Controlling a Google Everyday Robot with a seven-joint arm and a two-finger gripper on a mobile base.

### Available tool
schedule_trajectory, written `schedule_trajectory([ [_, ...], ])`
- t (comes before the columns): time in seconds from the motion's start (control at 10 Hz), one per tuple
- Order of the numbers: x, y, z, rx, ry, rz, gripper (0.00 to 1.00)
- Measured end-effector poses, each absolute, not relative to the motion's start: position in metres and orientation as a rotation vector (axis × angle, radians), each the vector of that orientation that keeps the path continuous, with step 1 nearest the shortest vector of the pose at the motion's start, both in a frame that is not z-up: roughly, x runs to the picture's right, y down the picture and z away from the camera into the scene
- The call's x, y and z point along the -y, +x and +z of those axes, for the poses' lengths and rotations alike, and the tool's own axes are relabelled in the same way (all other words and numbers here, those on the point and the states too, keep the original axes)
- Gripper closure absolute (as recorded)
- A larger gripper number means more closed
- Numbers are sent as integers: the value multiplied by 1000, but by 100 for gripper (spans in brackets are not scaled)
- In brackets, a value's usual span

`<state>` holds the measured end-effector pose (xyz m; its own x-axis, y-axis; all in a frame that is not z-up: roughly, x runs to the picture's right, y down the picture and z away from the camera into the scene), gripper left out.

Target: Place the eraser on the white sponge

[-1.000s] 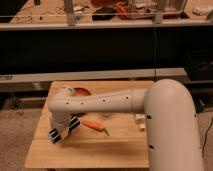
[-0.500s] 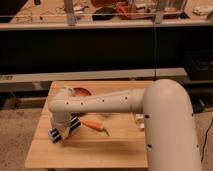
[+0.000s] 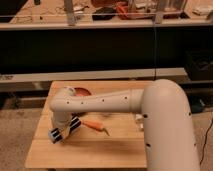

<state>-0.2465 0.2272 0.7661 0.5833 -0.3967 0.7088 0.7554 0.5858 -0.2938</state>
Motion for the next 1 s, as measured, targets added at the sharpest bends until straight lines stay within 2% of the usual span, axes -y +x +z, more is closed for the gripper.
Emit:
schedule_trajectory([
  [0.1,-224,-245,770,634,-634,-725,62],
  [0.2,-223,-245,772,636,-635,-724,58],
  [0.6,-225,-250,773,644,-643,-736,22],
  [1.0,-221,-252,775,646,-644,-744,20],
])
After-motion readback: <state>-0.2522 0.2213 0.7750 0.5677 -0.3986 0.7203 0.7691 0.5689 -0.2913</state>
